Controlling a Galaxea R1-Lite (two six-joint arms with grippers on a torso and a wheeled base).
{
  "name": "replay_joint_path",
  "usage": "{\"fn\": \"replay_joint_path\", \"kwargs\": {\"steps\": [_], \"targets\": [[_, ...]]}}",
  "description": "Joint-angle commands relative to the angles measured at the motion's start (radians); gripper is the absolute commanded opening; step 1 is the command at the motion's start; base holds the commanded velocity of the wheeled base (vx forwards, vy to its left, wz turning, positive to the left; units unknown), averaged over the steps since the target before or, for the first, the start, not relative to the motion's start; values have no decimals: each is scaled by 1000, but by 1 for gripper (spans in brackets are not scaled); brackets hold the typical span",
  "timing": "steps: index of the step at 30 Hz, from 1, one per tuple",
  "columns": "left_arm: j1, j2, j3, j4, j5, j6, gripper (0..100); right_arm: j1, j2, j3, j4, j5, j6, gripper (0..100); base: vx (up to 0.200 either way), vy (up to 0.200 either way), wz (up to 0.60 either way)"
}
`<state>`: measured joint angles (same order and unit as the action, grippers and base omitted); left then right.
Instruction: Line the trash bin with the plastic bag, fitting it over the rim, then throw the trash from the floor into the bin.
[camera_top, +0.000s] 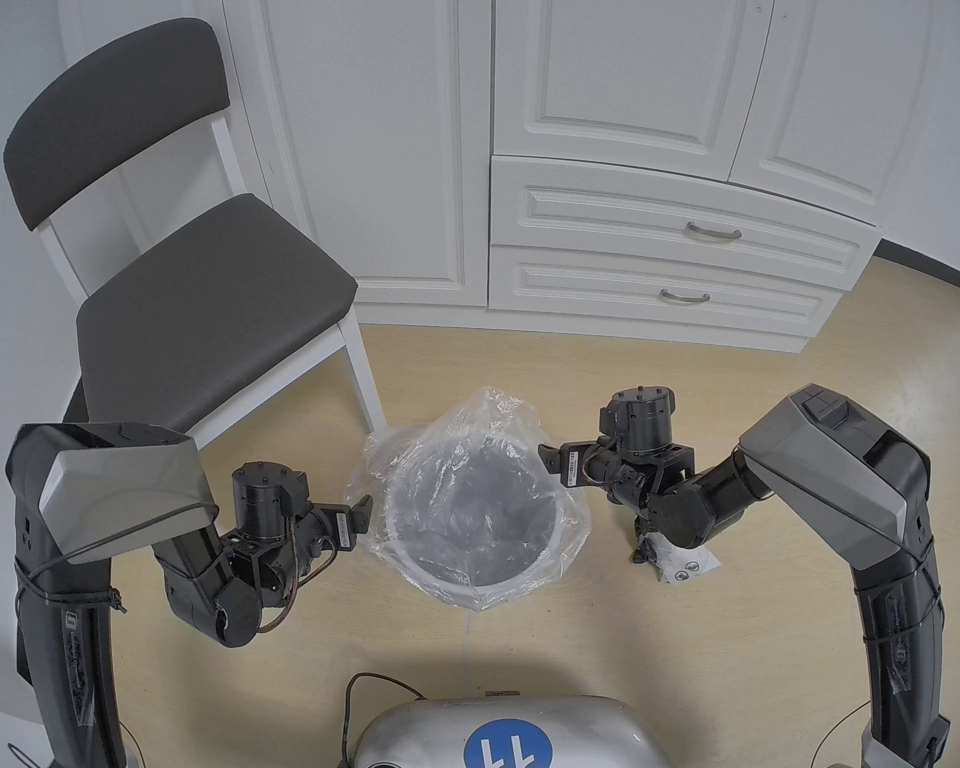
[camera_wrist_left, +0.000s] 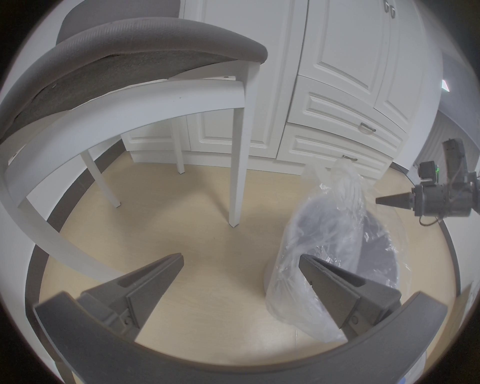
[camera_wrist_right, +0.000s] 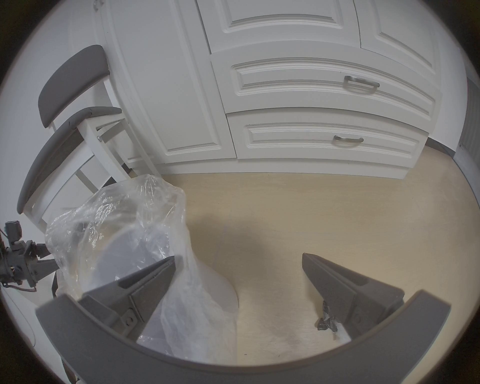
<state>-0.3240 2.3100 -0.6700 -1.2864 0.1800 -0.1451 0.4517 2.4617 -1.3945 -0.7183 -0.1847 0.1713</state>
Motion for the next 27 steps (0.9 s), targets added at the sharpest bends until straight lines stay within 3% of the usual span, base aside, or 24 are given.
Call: {"fn": "replay_joint_path", "kwargs": {"steps": [1,9,19,27], "targets": [[10,42,-46,1,29,-19,100,-11,45,-32,-1,-4,1,100,0,0,0],[42,78,-102,4,52,-33,100,-15,106,-110,-4,-7,16,100,0,0,0],[72,137,-168,4,52,-70,100,-25,203,-319,-3,-35,157,100,0,0,0],[85,178,-201,4,52,-83,100,-44,267,-396,30,-35,169,100,0,0,0]]}}
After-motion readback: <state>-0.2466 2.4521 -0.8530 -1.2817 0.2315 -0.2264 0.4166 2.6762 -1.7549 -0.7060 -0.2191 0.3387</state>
